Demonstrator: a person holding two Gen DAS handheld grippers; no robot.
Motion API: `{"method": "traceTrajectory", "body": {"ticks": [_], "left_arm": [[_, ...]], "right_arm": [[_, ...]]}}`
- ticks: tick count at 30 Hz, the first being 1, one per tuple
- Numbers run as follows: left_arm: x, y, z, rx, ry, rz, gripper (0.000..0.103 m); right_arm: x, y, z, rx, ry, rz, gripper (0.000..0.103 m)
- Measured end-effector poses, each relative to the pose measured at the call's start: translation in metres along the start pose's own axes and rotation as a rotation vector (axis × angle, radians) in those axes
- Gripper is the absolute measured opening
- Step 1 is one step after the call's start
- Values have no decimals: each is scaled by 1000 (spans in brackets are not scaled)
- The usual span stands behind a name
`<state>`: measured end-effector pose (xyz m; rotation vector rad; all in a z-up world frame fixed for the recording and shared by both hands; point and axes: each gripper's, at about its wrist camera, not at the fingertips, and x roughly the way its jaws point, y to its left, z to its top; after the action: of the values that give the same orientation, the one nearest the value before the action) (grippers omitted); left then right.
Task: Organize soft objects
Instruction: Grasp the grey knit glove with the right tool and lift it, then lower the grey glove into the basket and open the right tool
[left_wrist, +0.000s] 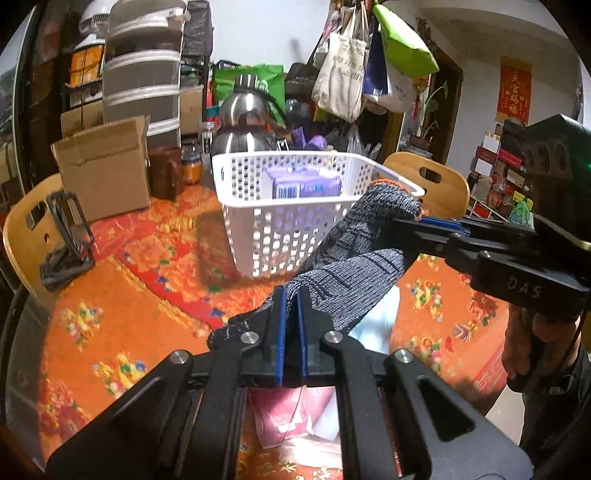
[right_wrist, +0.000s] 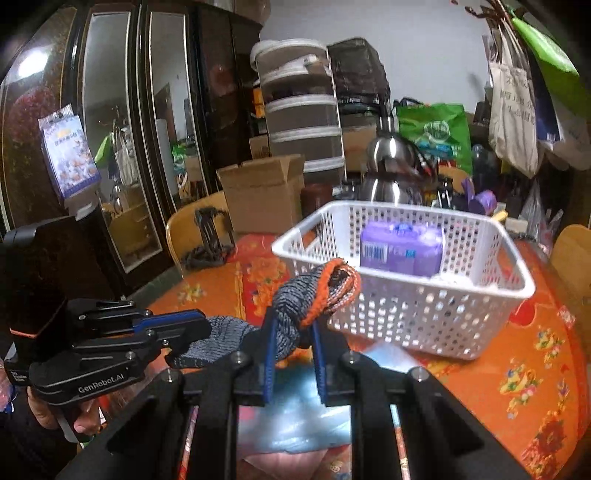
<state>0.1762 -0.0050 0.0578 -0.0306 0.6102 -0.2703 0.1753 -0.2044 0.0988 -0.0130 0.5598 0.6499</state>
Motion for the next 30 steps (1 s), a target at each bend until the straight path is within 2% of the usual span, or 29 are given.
{"method": "traceTrajectory", "body": {"ticks": [10, 19, 25, 30], "left_arm": [[-29, -17, 41, 32, -68, -9, 5], [-44, -32, 109, 87, -140, 13, 5], [-22, -41, 170, 132, -157, 50, 4], [24, -34, 211, 130, -122, 98, 3]], "right_arm": [[-36, 0, 29, -3, -78, -18, 15], [-56, -8, 76, -22, -150, -58, 15], [-40, -38, 116, -16, -161, -104, 15], [-14, -71, 133, -20, -157, -153, 15]]}}
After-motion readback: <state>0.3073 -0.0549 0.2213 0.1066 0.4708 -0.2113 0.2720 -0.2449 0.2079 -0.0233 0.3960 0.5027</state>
